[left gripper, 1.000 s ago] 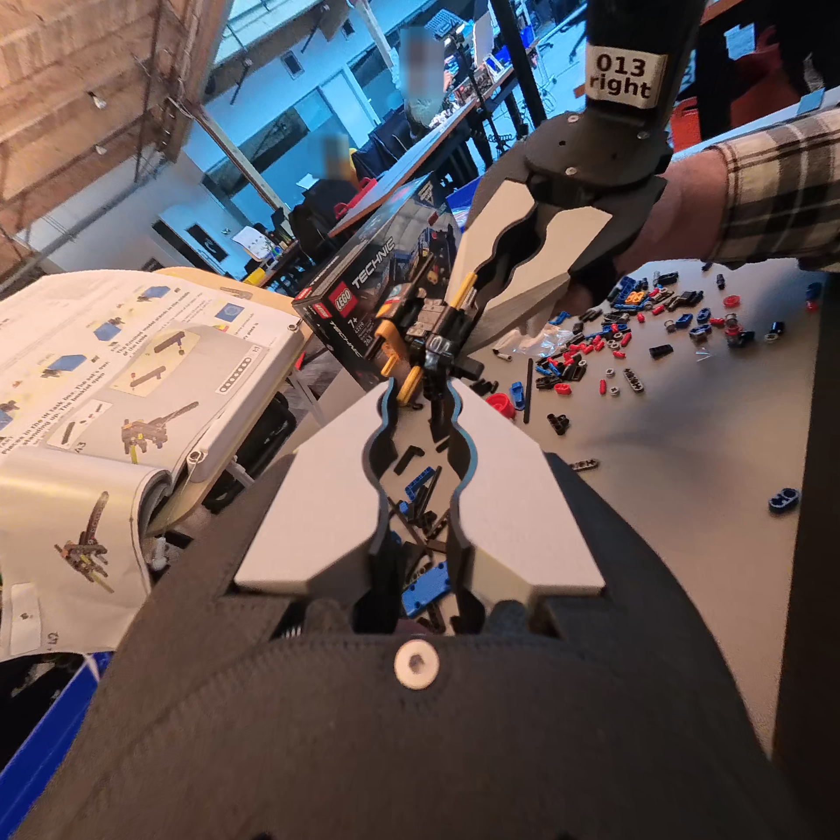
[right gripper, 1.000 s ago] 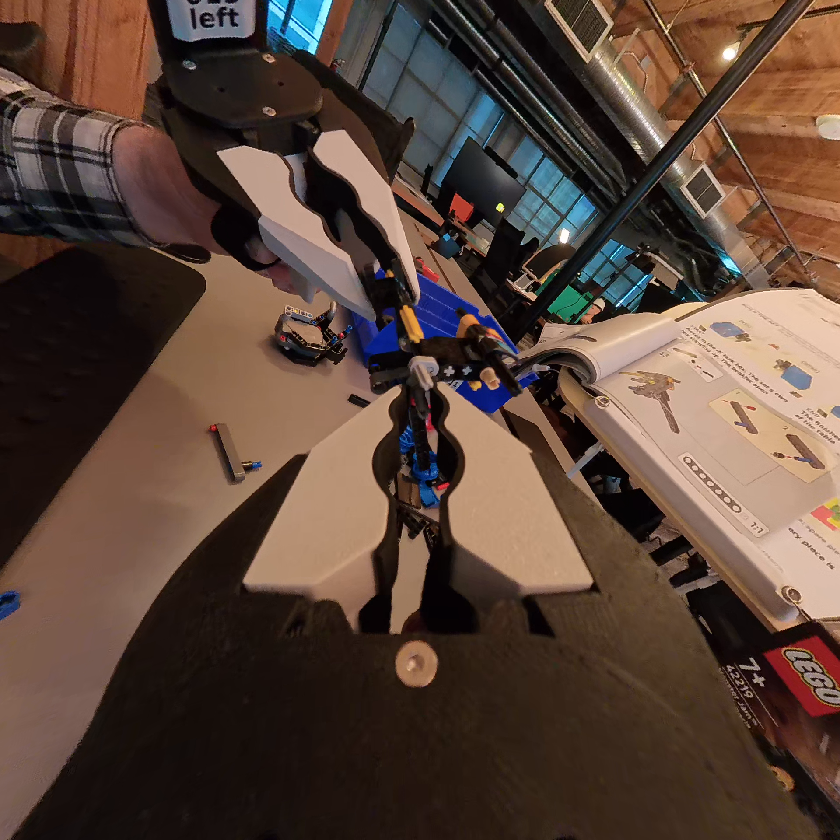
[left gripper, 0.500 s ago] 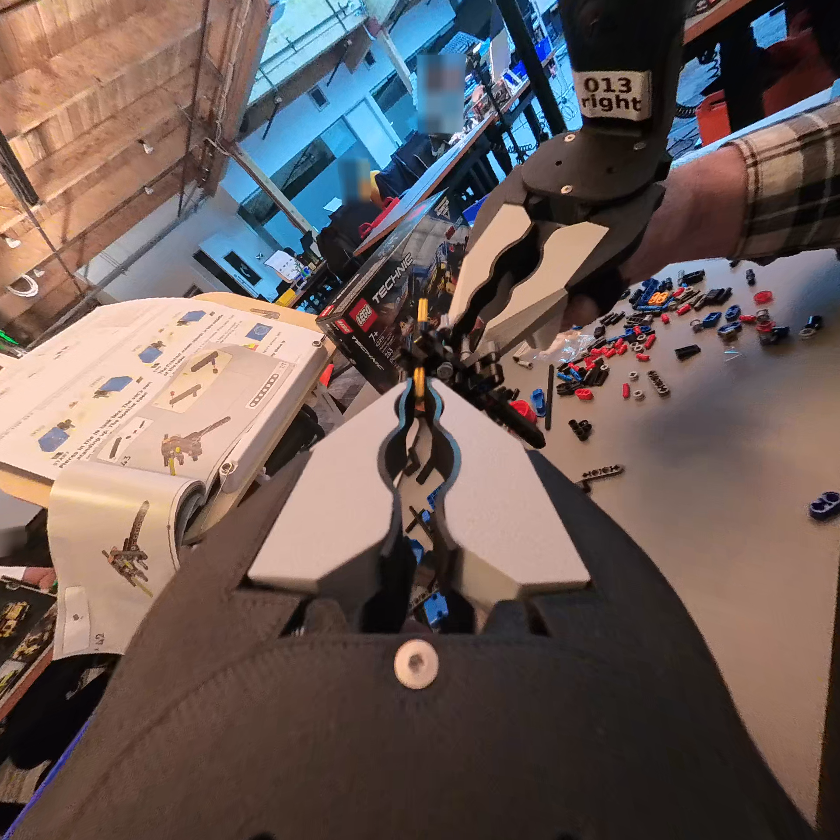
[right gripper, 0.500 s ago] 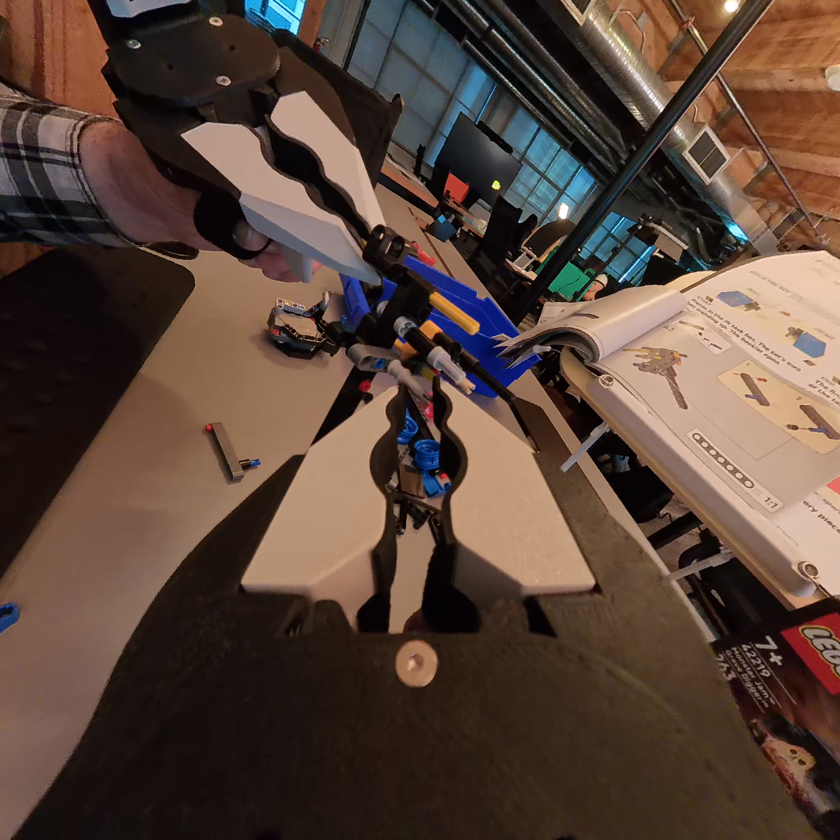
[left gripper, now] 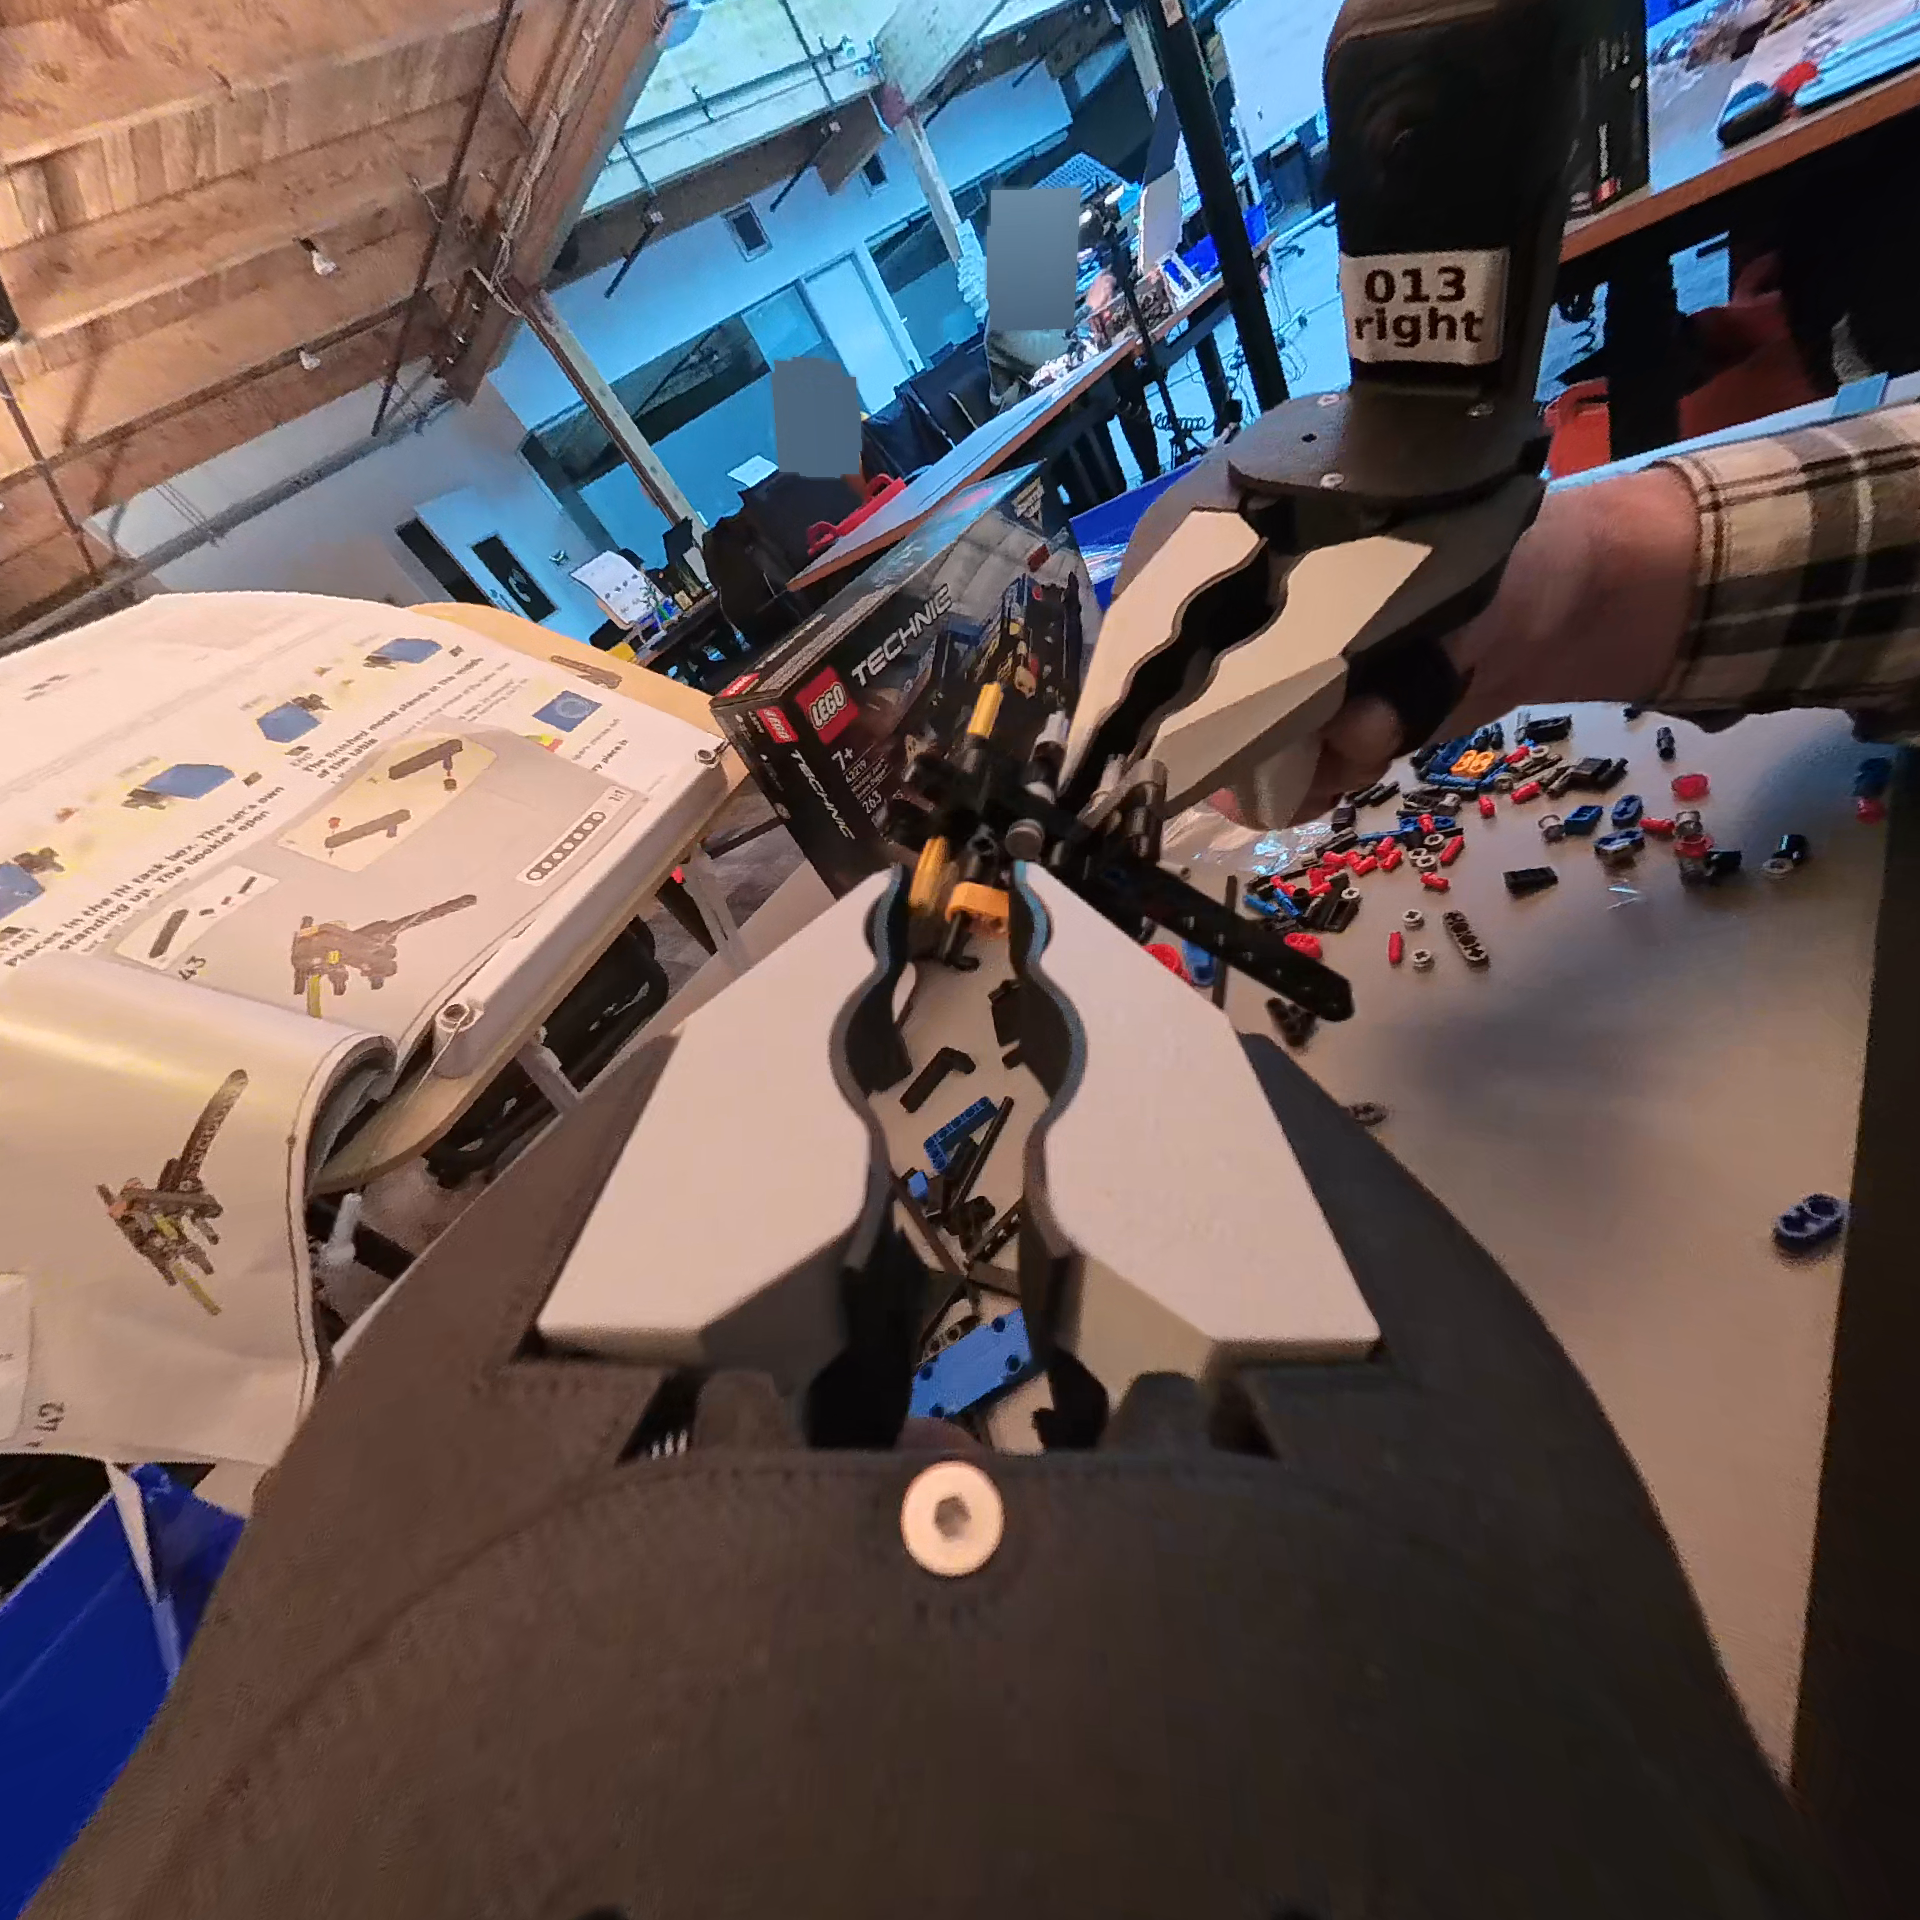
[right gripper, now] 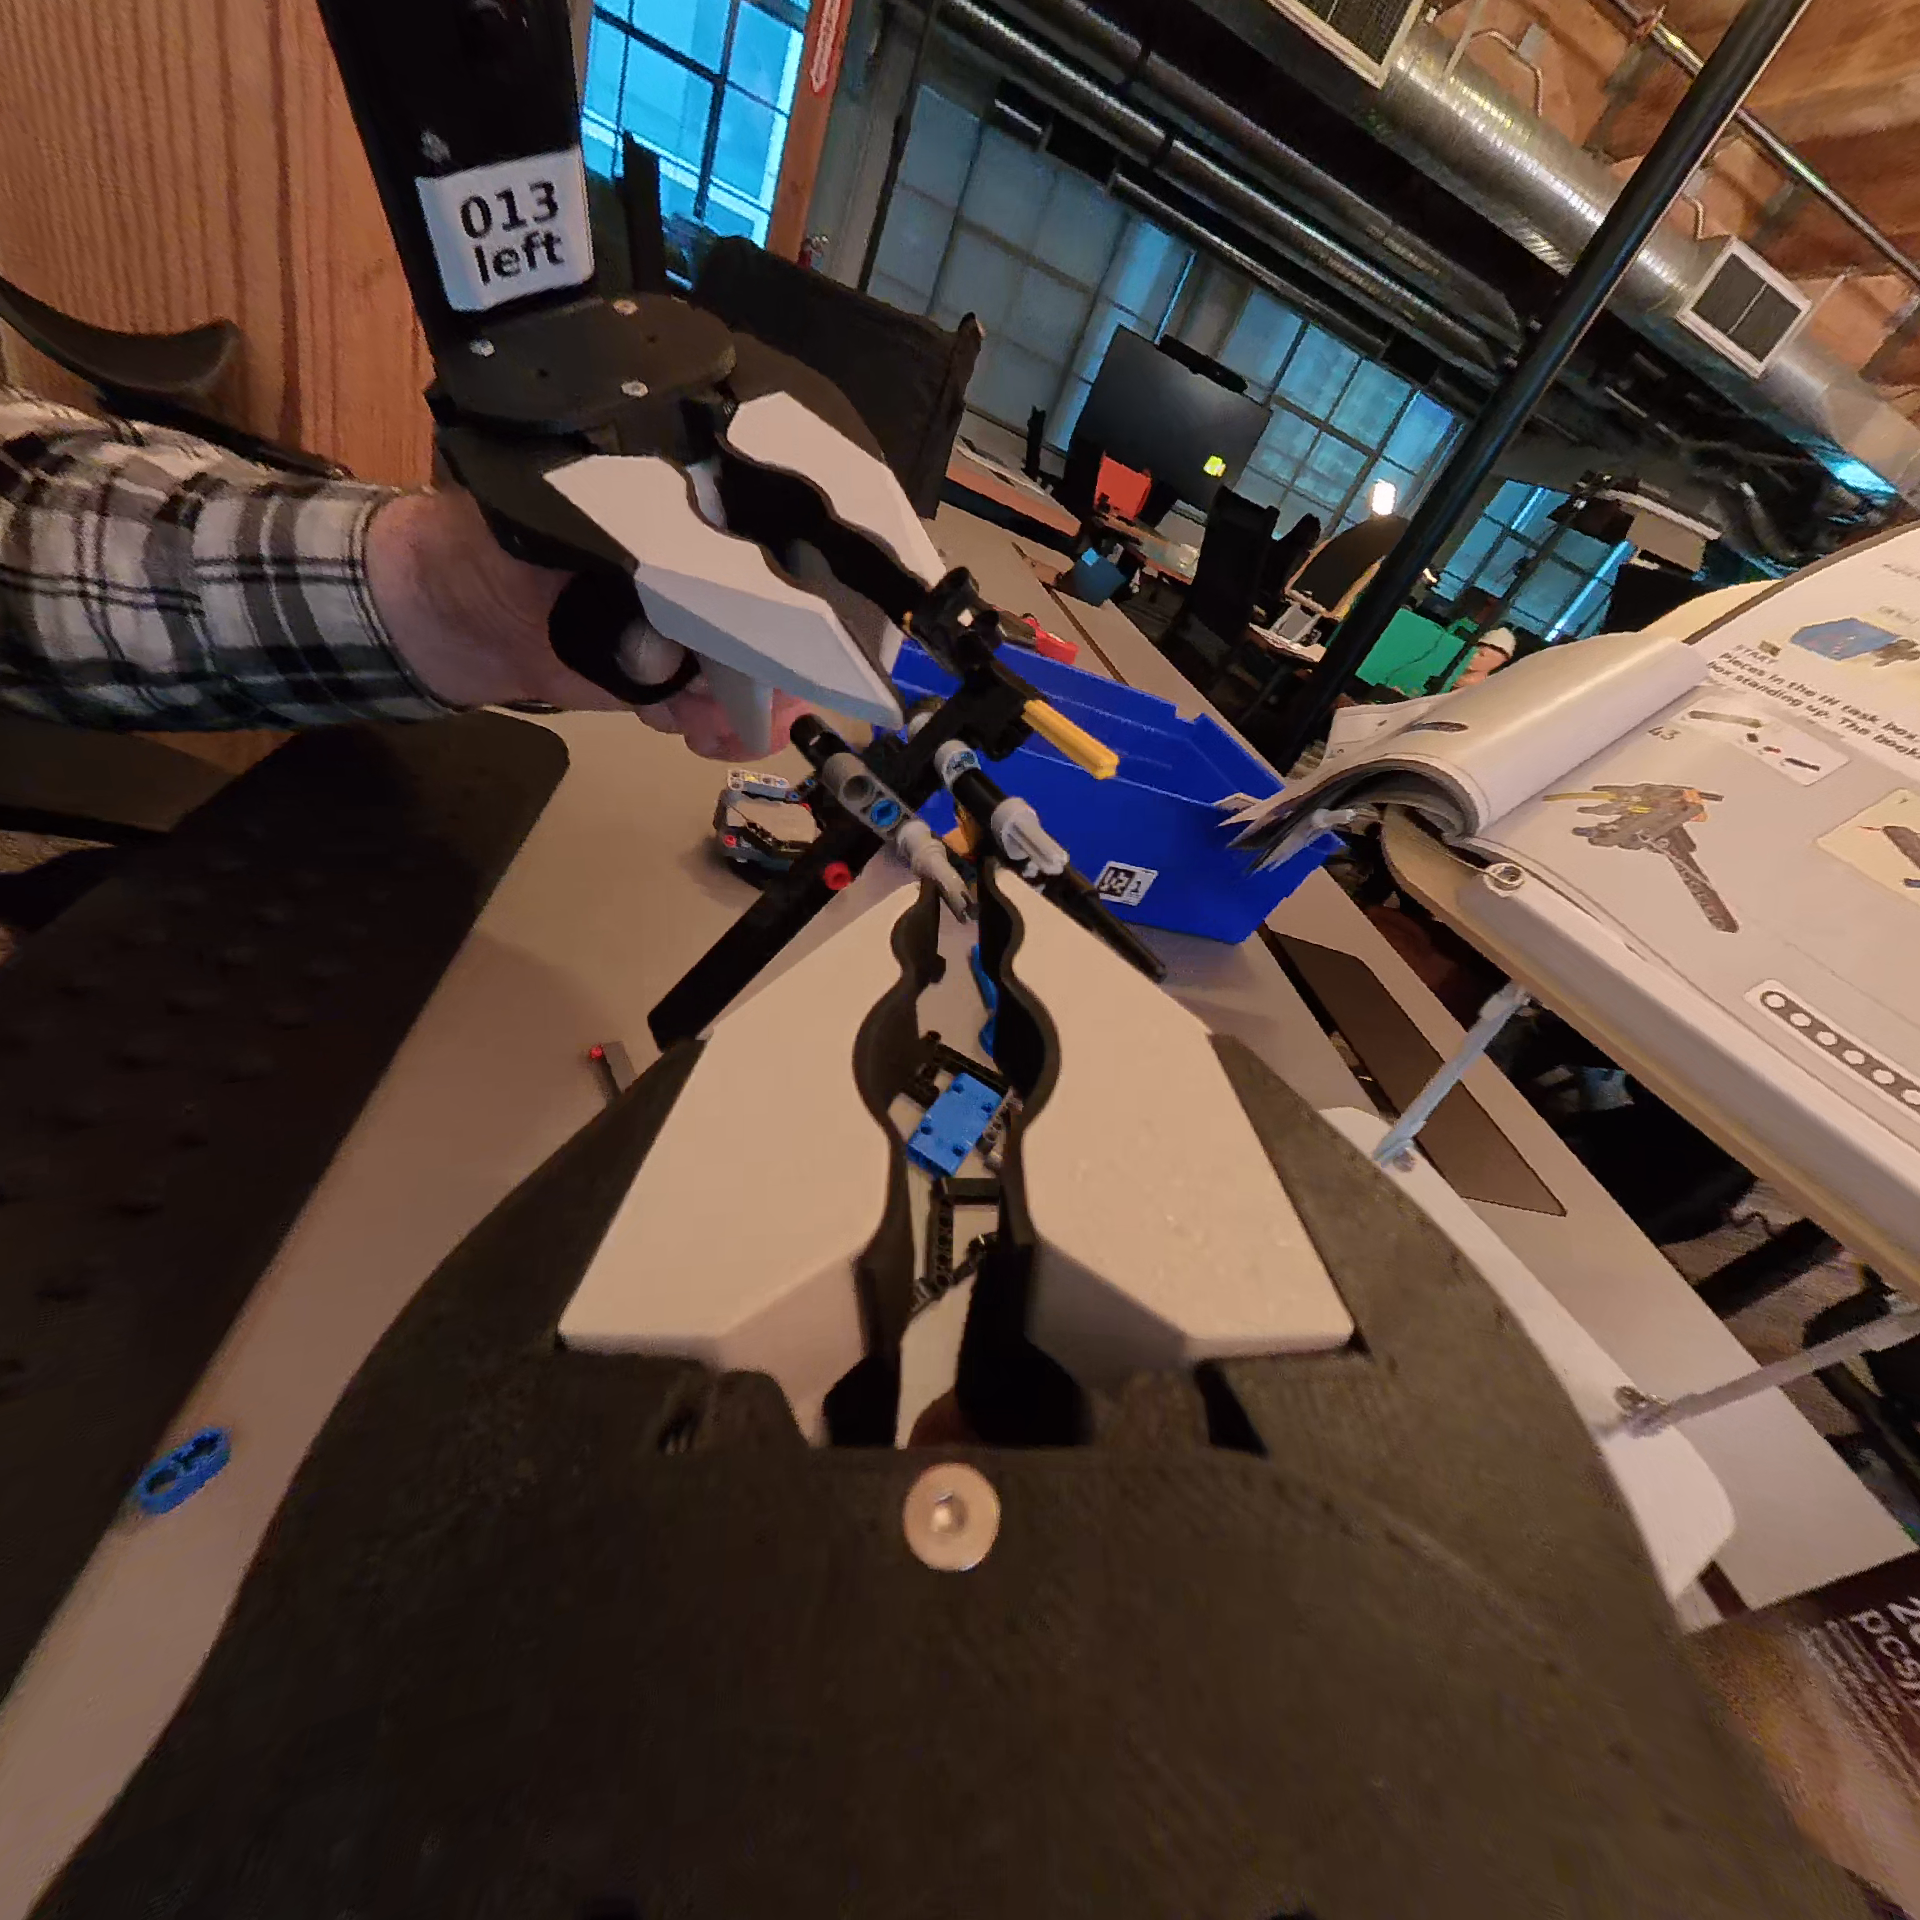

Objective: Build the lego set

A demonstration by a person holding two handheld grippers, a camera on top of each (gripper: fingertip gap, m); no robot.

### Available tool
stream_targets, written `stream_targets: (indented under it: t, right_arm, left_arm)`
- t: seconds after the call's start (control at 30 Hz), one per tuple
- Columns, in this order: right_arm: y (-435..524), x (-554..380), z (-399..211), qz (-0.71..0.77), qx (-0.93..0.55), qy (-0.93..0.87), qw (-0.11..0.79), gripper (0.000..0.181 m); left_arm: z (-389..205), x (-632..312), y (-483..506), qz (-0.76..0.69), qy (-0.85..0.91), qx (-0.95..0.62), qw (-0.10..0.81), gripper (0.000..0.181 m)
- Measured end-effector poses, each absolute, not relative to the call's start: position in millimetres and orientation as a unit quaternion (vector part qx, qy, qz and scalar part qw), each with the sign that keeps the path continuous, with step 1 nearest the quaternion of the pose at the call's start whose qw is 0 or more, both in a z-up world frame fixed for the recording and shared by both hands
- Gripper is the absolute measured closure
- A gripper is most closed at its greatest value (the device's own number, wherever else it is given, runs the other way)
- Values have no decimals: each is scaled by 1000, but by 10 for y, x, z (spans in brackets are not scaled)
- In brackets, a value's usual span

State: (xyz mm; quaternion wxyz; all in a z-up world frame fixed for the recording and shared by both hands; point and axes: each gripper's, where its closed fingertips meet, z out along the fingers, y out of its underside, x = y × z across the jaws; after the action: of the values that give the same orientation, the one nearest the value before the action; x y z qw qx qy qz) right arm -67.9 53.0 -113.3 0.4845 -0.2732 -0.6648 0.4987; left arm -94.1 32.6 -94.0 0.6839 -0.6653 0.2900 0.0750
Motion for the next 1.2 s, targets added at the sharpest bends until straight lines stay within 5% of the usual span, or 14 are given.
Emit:
stream_targets:
  t: [0.3, 0.9, 1.2]
  right_arm:
    - [561, -690, -1046, 518, -289, -643, 485, 174]
    - [620, -698, -1058, 533, -328, -639, 447, 151]
    - [447, -726, -1036, 468, -276, -669, 508, 147]
  left_arm:
    - [-886, -963, 327, -14, 245, -668, 703, 181]
    - [-762, -1255, 413, -137, 117, -663, 727, 181]
    - [-687, -1424, 413, -235, 44, -636, 734, 181]
